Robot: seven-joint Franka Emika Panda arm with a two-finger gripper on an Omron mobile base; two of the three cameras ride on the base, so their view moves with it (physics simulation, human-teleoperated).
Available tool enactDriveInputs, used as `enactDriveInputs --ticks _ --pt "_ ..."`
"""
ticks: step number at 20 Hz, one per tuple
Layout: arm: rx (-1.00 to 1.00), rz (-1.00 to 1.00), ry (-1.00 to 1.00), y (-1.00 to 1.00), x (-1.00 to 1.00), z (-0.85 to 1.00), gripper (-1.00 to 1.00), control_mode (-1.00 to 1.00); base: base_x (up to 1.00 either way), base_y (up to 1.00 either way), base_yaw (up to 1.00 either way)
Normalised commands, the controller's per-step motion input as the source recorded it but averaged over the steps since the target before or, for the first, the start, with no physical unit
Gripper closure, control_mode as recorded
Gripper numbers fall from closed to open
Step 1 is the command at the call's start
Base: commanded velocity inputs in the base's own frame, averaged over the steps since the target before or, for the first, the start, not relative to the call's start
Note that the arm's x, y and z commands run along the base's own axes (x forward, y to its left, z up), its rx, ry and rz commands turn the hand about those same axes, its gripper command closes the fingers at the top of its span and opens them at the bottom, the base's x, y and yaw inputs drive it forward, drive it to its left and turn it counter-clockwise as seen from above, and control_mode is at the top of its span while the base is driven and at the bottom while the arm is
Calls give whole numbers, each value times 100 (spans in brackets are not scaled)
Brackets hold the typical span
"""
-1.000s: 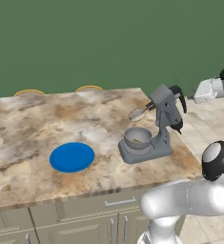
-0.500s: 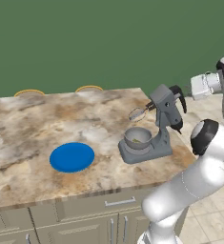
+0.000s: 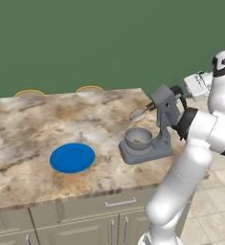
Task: Add butter and sugar cubes to the stand mixer bowl and then turn on the stand mixer to begin making frosting.
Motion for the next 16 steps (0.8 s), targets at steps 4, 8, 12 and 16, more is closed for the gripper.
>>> enactDriveInputs --ticks 4,8,12,16 --pt "0 23 0 0 4 -5 -100 -100 0 0 0" --pt "0 21 0 2 2 -3 -100 -100 0 0 0" --pt "0 18 1 12 0 -3 -100 -100 0 0 0" --pt "0 14 4 32 0 -6 -100 -100 0 0 0"
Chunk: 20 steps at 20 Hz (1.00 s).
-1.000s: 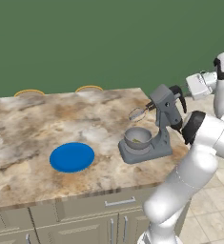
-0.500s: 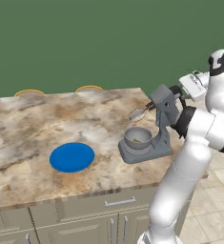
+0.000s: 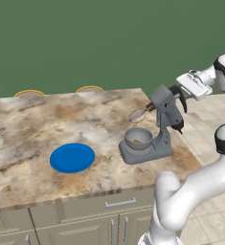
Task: Add butter and sugar cubes to the stand mixer bowl and then turn on the stand mixer to begin making frosting.
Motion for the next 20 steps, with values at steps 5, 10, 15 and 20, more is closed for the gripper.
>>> enactDriveInputs --ticks 5,10,15,20 --pt "0 7 9 57 3 -11 -100 -100 0 0 0" --pt "0 1 7 68 6 -15 -100 -100 0 0 0" --pt "-1 0 2 64 0 -8 -100 -100 0 0 0" --pt "-8 0 0 63 0 0 -100 -100 0 0 0"
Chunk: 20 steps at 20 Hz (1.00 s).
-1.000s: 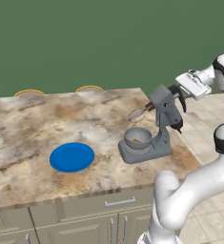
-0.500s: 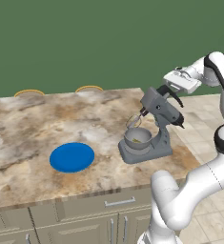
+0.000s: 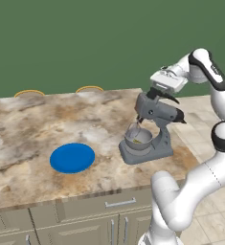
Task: Add butter and sugar cubes to the stand mixer bowl and then turn on the stand mixer to begin making frosting.
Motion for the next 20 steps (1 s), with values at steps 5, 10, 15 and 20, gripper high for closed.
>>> enactDriveInputs --ticks 5,10,15,20 --pt "-16 0 -1 62 0 -2 -100 -100 0 0 0" --pt "-27 0 -8 49 0 -19 -100 -100 0 0 0" --pt "-29 0 -9 47 -1 -29 -100 -100 0 0 0" --pt "-16 -1 -14 14 -1 14 -100 -100 0 0 0"
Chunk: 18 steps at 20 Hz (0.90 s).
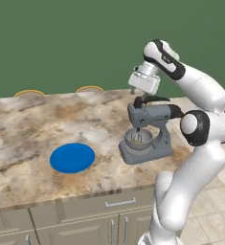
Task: Add butter and sugar cubes to the stand mixer bowl and then turn on the stand mixer to begin making frosting.
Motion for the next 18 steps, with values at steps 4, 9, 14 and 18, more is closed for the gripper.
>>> enactDriveInputs --ticks 4,9,14,18 --pt "0 -6 -4 -3 0 74 -100 -100 0 0 0" --pt "0 -6 -2 -8 -3 66 -100 -100 0 0 0" --pt "0 -11 -3 -39 -41 36 -100 -100 0 0 0" --pt "0 -15 -10 -44 -71 0 -100 -100 0 0 0"
